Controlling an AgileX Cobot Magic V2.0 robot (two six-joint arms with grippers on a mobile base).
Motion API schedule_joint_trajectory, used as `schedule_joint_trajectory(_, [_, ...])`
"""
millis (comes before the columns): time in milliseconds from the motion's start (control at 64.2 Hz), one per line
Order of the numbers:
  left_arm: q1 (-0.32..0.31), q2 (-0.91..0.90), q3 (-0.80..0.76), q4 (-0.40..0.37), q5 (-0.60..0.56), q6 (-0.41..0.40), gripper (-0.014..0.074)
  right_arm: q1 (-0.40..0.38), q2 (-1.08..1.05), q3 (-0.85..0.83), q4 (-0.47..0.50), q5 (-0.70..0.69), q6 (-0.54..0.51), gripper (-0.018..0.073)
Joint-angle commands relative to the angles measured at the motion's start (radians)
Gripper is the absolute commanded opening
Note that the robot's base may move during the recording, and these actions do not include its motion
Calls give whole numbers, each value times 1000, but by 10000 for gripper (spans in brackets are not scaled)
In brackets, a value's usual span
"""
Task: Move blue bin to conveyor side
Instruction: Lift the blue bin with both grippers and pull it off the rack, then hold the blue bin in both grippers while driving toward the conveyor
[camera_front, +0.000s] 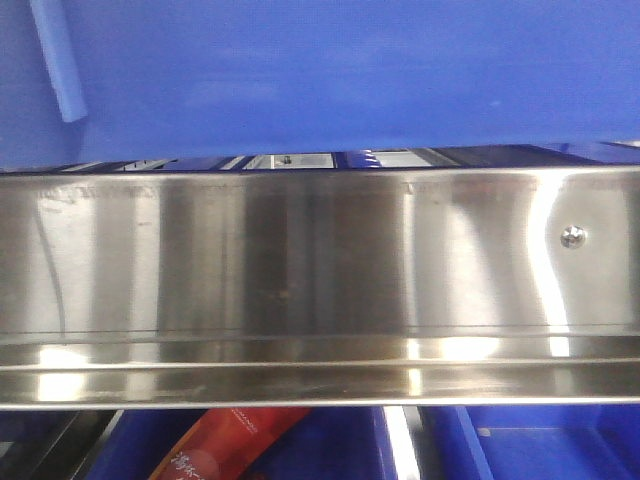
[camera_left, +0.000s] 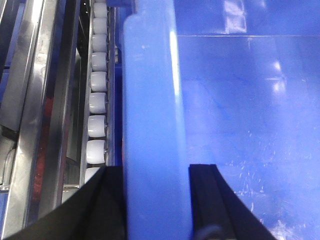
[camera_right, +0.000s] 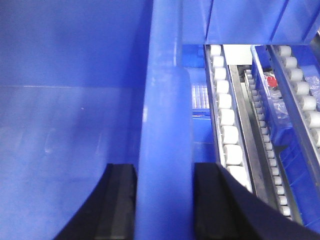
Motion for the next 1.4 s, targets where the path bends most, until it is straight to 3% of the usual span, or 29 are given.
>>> schedule_joint_trajectory(0, [-18, -18, -13, -36, -82, -2, -18, 4, -21, -16, 37, -127, -7, -79])
schedule_joint_trajectory(1385, [-18, -18, -13, -25, -82, -2, -18, 4, -21, -16, 37, -127, -7, -79])
